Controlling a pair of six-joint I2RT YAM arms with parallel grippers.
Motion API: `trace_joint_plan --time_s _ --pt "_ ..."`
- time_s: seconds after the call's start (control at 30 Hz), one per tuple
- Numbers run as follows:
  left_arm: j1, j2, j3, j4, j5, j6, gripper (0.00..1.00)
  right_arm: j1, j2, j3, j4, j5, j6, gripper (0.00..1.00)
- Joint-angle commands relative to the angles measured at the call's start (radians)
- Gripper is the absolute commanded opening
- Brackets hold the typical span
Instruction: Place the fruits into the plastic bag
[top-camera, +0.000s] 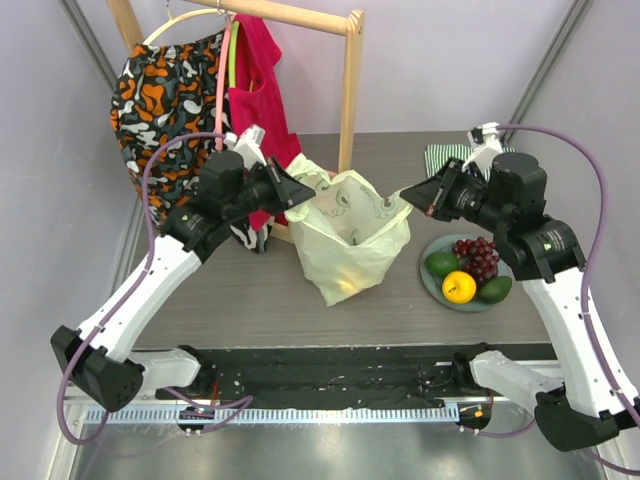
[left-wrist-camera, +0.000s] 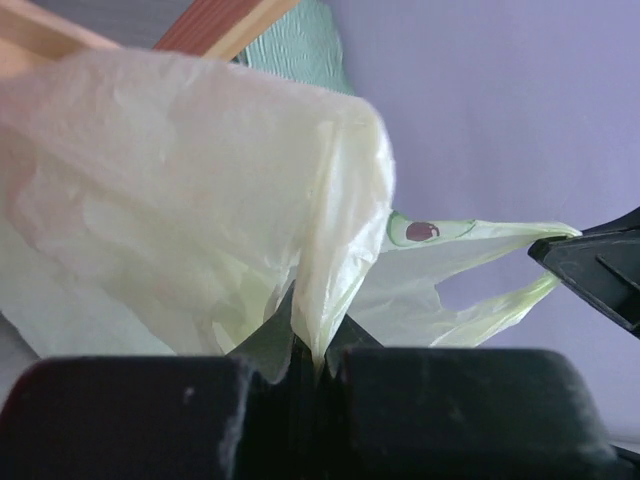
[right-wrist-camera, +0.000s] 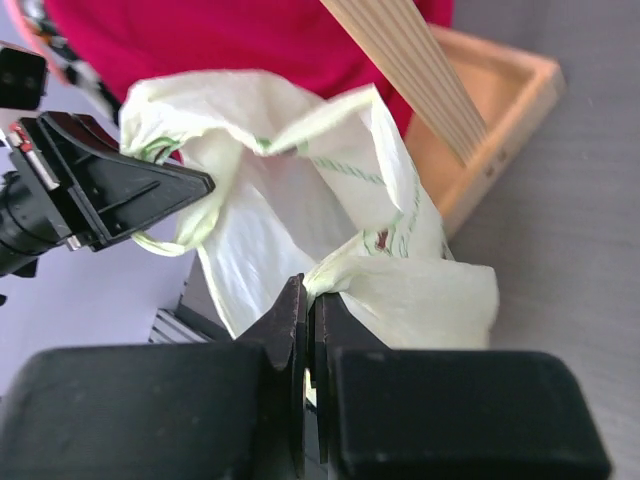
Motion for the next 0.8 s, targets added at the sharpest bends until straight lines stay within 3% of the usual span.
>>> trace_joint_plan --time_s 0.0,0.33,0.6,0.7,0.73,0.77 --pt "0.004 -0.074 0.055 0.054 -0.035 -0.008 0.0 0.003 0.0 0.011 0.138 -0.054 -0.009 0.01" --pt "0.004 -0.131 0.008 0.036 -0.03 -0.06 0.0 0.011 -0.005 -0.023 0.175 -0.031 0.009 0.01" --pt "0.003 -0.079 -0.043 0.022 -0.023 -0.037 0.0 0.011 0.055 -0.092 -0.006 0.147 0.06 0.07" --pt "0.003 -0.07 -0.062 0.036 -0.021 -0.04 0.0 0.011 0.035 -0.092 -0.006 0.151 0.037 0.22" --pt "0.004 -0.071 -0.065 0.042 -0.032 -0.04 0.0 0.011 0.028 -0.089 -0.004 0.153 0.016 0.36" --pt "0.003 -0.073 -0.069 0.045 -0.036 -0.038 0.0 0.009 0.021 -0.083 -0.001 0.156 -0.001 0.44"
